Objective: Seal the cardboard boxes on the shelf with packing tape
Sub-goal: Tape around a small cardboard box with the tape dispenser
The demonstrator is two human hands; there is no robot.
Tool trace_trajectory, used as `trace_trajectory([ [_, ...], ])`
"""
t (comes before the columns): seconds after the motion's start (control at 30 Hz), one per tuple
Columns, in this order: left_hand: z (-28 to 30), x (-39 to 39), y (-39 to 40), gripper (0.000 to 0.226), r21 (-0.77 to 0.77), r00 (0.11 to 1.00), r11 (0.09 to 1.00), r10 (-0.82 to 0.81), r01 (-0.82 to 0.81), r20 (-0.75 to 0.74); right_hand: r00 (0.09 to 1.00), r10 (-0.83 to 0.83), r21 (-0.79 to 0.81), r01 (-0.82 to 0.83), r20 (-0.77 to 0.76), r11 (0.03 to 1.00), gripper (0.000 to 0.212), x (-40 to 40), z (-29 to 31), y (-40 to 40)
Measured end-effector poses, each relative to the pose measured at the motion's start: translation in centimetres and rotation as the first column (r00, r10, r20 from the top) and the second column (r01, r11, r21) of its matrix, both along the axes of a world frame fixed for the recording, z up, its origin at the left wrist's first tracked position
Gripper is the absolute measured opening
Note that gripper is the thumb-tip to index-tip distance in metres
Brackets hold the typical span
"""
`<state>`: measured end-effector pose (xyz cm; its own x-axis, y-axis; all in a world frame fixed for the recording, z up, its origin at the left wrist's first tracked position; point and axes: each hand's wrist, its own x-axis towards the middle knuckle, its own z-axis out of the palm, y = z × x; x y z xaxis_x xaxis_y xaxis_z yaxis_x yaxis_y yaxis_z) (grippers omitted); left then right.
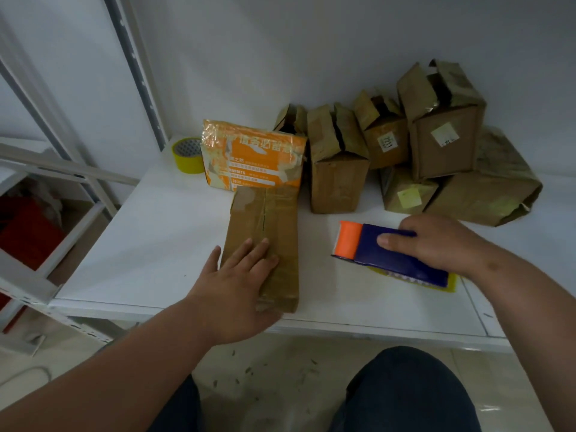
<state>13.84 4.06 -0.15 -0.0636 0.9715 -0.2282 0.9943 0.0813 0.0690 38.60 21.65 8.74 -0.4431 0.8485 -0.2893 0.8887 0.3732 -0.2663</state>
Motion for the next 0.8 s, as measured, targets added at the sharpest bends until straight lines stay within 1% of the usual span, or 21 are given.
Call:
trace_trajectory([
  [0.07,-0.4,0.7,0.0,0.080,0.032,0.999,0.998,0.049,-0.050,0.024,0.990,0.009,0.029,-0.005,-0.139,1.000,0.038,1.1,-0.3,-1.9],
  [0.13,-0.7,0.9,-0.1,0.077,0.033,0.998,0.998,0.050,-0.050,-0.023,0.964,0.030,0.053,-0.017,-0.263,0.998,0.032,1.8,-0.9,-3.7],
  [0.17,-0.6,0.8,-0.2,0.080,0.023,0.998,0.998,0.052,-0.052,-0.023,0.948,0.044,0.072,-0.022,-0.314,0.997,0.033,2.1,-1.2,-4.5],
  [0.2,-0.4,0.8,-0.2,0.085,0.019,0.998,0.997,0.069,-0.069,0.010,0.932,0.068,0.100,-0.034,-0.357,0.994,0.039,2.3,-1.3,-5.3],
  [0.23,0.0,0.9,-0.2,0.087,0.031,0.991,0.993,0.110,-0.112,0.071,0.914,0.100,0.133,-0.051,-0.392,0.990,0.050,2.5,-1.4,-6.0],
  [0.27,0.6,1.2,-0.3,0.085,0.060,0.970,0.981,0.171,-0.184,0.172,0.896,0.134,0.163,-0.069,-0.424,0.984,0.062,2.6,-1.5,-6.5],
  [0.3,1.4,1.6,-0.4,0.077,0.085,0.920,0.957,0.239,-0.277,0.312,0.875,0.156,0.181,-0.081,-0.457,0.980,0.071,2.7,-1.6,-7.0],
  [0.33,2.3,2.2,-0.4,0.066,0.085,0.820,0.920,0.295,-0.382,0.491,0.855,0.169,0.184,-0.087,-0.491,0.979,0.074,2.7,-1.8,-7.5],
  [0.37,3.2,2.7,-0.3,0.056,0.028,0.650,0.878,0.332,-0.478,0.684,0.836,0.173,0.182,-0.089,-0.521,0.979,0.074,2.6,-1.9,-8.0],
  [0.4,3.9,3.2,-0.3,0.049,-0.088,0.419,0.847,0.347,-0.525,0.839,0.820,0.176,0.181,-0.091,-0.545,0.979,0.072,2.4,-1.9,-8.4],
  [0.43,4.4,3.5,-0.3,0.046,-0.212,0.198,0.839,0.349,-0.501,0.916,0.806,0.184,0.183,-0.096,-0.562,0.978,0.070,2.2,-1.9,-8.8],
  [0.47,4.6,3.6,-0.3,0.046,-0.287,0.040,0.849,0.339,-0.444,0.940,0.796,0.195,0.185,-0.106,-0.573,0.977,0.066,2.0,-1.8,-9.2],
  [0.5,4.7,3.6,-0.4,0.050,-0.320,-0.060,0.864,0.323,-0.388,0.944,0.788,0.202,0.186,-0.113,-0.581,0.976,0.063,1.8,-1.7,-9.5],
  [0.53,4.9,3.6,-0.5,0.053,-0.331,-0.123,0.878,0.308,-0.345,0.943,0.783,0.206,0.183,-0.119,-0.587,0.976,0.060,1.6,-1.6,-9.8],
  [0.57,4.9,3.6,-0.7,0.053,-0.332,-0.160,0.889,0.295,-0.316,0.942,0.780,0.208,0.181,-0.124,-0.590,0.976,0.058,1.5,-1.5,-10.1],
  [0.63,4.7,3.5,-1.0,0.043,-0.308,-0.187,0.907,0.262,-0.287,0.947,0.776,0.212,0.177,-0.131,-0.594,0.975,0.053,1.4,-1.5,-10.4],
  [0.7,4.7,3.4,-1.3,0.022,-0.282,-0.211,0.918,0.228,-0.279,0.951,0.773,0.212,0.166,-0.139,-0.598,0.976,0.054,1.3,-1.7,-10.5],
  [0.73,4.7,3.4,-1.5,0.018,-0.274,-0.220,0.921,0.217,-0.276,0.951,0.771,0.213,0.161,-0.144,-0.600,0.976,0.057,1.3,-1.8,-10.5],
  [0.8,4.7,3.3,-1.8,0.018,-0.276,-0.244,0.924,0.213,-0.264,0.946,0.763,0.214,0.149,-0.154,-0.610,0.977,0.061,1.2,-1.9,-10.6],
])
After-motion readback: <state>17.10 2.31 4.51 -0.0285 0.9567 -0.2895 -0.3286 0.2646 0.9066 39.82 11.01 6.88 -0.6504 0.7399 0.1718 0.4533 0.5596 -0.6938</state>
